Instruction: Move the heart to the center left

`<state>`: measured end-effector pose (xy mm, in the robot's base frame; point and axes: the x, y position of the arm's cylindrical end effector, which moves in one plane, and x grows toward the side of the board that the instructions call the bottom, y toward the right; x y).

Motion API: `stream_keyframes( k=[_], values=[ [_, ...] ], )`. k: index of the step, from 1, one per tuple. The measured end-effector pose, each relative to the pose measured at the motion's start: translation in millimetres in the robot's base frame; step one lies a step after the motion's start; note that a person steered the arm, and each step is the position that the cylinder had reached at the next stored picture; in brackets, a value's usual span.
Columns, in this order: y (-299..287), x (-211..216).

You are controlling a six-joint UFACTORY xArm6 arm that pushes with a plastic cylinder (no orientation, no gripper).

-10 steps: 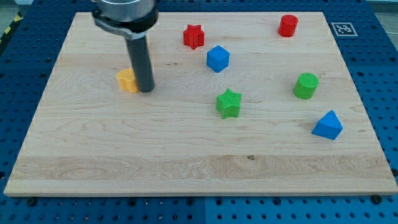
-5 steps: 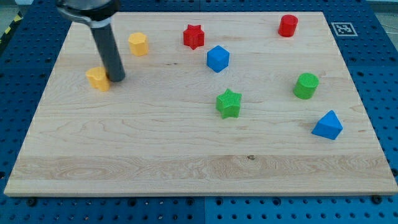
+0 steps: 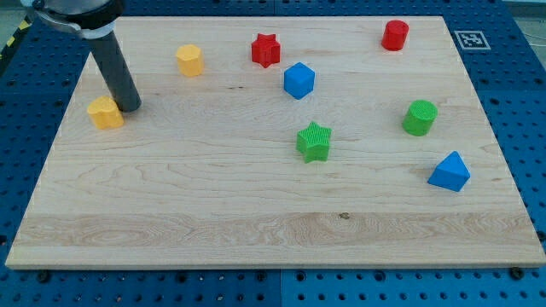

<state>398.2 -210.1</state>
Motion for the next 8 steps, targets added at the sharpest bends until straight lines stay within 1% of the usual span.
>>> stream_keyframes(
  k=[1,2,4,6,8],
  values=[
    [6,0],
    [31,0],
    [59,-16],
    [69,-16],
    [133,-19]
  ],
)
